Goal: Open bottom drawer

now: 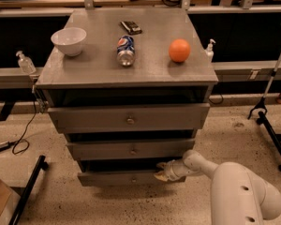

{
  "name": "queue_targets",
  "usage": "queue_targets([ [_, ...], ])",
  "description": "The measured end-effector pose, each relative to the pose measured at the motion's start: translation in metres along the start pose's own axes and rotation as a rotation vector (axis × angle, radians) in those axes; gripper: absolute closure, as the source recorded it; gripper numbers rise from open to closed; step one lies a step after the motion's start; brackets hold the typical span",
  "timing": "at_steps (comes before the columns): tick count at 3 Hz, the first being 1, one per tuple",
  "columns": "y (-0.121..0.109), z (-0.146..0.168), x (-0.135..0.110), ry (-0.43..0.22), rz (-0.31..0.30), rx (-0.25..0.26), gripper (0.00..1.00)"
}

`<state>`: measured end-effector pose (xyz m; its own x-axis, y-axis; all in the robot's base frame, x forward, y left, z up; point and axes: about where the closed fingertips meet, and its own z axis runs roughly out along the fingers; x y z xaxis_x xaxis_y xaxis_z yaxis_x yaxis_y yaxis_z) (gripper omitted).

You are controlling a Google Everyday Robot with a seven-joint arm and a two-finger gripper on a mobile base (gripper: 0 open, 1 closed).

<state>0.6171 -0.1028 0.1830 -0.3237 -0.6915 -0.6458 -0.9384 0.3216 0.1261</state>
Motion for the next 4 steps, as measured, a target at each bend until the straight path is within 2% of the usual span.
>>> queue_targets([
  [1,0.0006,-0.0039,-0.0033,0.000,0.000,0.000,1.00],
  [3,0.0008,-0.0037,-0.0033,0.000,0.000,0.000,1.00],
  [4,0.0016,-0.0028,-0.0033,0.000,0.000,-0.002,0.87],
])
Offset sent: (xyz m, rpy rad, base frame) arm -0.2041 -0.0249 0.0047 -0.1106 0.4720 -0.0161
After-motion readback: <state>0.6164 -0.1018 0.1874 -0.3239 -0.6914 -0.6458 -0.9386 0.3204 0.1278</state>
